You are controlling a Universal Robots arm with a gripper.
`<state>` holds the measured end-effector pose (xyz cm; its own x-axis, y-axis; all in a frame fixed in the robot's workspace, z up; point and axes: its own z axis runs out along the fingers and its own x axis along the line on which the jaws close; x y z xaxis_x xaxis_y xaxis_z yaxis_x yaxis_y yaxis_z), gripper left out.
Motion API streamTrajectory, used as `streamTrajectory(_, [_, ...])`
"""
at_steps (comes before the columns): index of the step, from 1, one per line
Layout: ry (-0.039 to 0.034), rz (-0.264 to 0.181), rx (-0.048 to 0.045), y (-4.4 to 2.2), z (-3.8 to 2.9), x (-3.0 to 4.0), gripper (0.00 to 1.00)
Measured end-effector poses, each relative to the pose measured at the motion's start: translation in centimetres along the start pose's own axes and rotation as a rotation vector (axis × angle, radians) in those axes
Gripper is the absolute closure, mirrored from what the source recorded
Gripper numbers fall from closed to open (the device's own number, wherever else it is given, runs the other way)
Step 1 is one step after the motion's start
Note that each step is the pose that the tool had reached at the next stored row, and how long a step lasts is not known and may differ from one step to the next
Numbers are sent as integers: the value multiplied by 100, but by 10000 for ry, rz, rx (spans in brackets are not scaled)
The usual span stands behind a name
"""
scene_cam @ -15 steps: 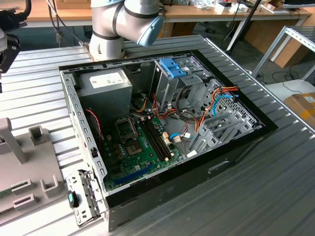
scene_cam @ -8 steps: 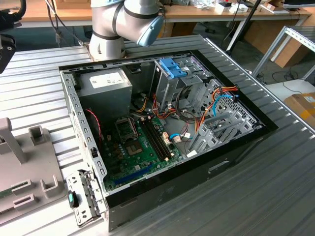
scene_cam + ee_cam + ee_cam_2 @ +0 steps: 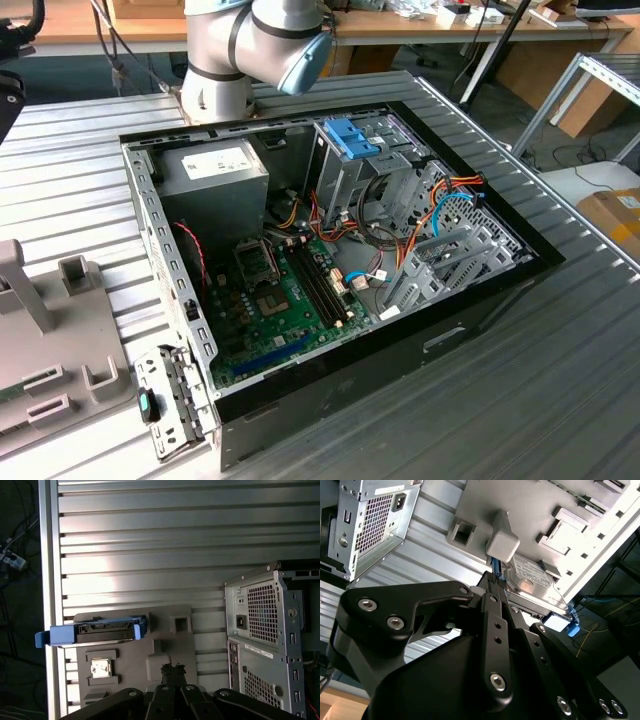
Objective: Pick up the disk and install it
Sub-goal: 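Reach for the disk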
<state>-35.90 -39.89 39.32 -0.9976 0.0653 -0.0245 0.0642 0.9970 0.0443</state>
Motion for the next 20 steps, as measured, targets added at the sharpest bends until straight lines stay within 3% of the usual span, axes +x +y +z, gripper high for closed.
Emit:
streamTrajectory(7, [0, 0, 0, -7, -3, 104, 89])
streamTrajectory(10, [0, -1, 0, -13, -5, 202, 89])
streamTrajectory(12, [-1, 0, -1, -21, -8, 328, 89])
streamTrajectory(20, [0, 1, 0, -32, -12, 493, 89])
